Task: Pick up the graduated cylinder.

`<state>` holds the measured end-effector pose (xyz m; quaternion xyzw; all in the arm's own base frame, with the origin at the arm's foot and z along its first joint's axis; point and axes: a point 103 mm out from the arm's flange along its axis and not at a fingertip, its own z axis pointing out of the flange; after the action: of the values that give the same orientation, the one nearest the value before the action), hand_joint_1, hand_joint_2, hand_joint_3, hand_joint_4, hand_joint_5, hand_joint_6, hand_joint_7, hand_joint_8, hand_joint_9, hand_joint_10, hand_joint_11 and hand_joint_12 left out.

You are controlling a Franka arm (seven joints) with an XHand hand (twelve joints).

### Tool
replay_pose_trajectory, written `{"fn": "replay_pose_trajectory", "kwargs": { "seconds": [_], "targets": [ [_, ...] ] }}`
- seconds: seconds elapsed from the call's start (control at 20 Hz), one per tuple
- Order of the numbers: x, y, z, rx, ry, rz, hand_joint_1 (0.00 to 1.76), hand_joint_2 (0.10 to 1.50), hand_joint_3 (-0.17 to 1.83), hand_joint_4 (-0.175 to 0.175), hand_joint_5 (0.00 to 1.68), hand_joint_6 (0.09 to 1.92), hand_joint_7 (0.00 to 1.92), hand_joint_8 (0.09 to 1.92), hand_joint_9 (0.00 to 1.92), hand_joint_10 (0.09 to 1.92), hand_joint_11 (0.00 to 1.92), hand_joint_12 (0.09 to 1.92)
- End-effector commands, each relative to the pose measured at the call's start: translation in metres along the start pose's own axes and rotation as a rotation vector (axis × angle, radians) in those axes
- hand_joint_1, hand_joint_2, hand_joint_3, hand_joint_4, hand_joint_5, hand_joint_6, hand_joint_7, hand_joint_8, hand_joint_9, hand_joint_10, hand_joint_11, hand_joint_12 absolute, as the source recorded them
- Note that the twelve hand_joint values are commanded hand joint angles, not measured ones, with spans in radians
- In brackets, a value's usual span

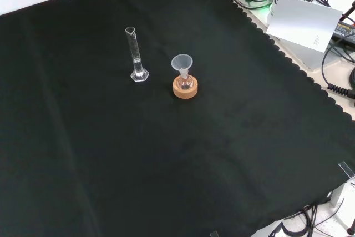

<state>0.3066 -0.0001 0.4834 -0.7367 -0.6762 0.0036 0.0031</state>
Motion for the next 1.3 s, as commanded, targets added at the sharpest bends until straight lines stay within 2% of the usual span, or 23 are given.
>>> {"fn": "replay_pose_trajectory", "kwargs": {
  "seconds": [0.05, 0.2, 0.65, 1.05, 1.3],
  "targets": [
    [-0.002, 0.000, 0.001, -0.009, -0.004, 0.001, 0.14, 1.29, -0.02, -0.011, 0.23, 0.09, 0.00, 0.53, 0.22, 0.72, 0.13, 1.39],
    [-0.001, 0.001, 0.000, -0.008, -0.007, 0.004, 0.01, 1.35, 0.01, -0.001, 0.23, 0.09, 0.00, 0.48, 0.21, 0.71, 0.14, 1.38],
    [-0.001, 0.003, 0.004, 0.001, -0.009, 0.027, 0.00, 1.36, 0.02, -0.001, 0.23, 0.09, 0.00, 0.48, 0.21, 0.70, 0.14, 1.38],
    [-0.020, 0.012, 0.028, 0.014, 0.002, 0.080, 0.00, 1.36, 0.02, -0.003, 0.23, 0.09, 0.00, 0.48, 0.22, 0.70, 0.15, 1.38],
    [-0.034, 0.027, 0.051, 0.023, 0.016, 0.087, 0.00, 1.36, 0.02, -0.006, 0.23, 0.09, 0.01, 0.49, 0.24, 0.70, 0.15, 1.38]
  ]
}}
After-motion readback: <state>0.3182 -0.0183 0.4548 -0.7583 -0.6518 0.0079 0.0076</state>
